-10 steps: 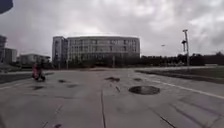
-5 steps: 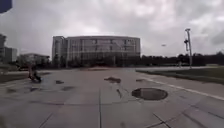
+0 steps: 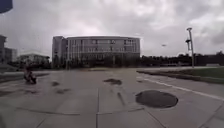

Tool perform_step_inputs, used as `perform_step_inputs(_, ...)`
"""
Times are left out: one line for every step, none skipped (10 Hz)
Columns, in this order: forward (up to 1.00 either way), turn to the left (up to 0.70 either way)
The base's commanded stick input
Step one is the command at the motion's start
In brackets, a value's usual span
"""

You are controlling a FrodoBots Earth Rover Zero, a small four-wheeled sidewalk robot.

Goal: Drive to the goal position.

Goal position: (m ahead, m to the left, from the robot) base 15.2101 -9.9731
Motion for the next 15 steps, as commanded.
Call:
perform_step_inputs(0.7, 0.0)
perform_step_inputs(0.7, 0.0)
perform_step_inputs(0.7, 0.0)
perform_step_inputs(0.7, 0.0)
perform_step_inputs(0.7, 0.0)
perform_step_inputs(0.7, 0.0)
perform_step_inputs(0.7, 0.0)
perform_step_inputs(0.7, 0.0)
perform_step_inputs(0.7, 0.0)
perform_step_inputs(0.7, 0.0)
perform_step_inputs(0.7, 0.0)
perform_step_inputs(0.7, 0.0)
perform_step_inputs(0.7, 0.0)
perform_step_inputs(0.7, 0.0)
perform_step_inputs(0.7, 0.0)
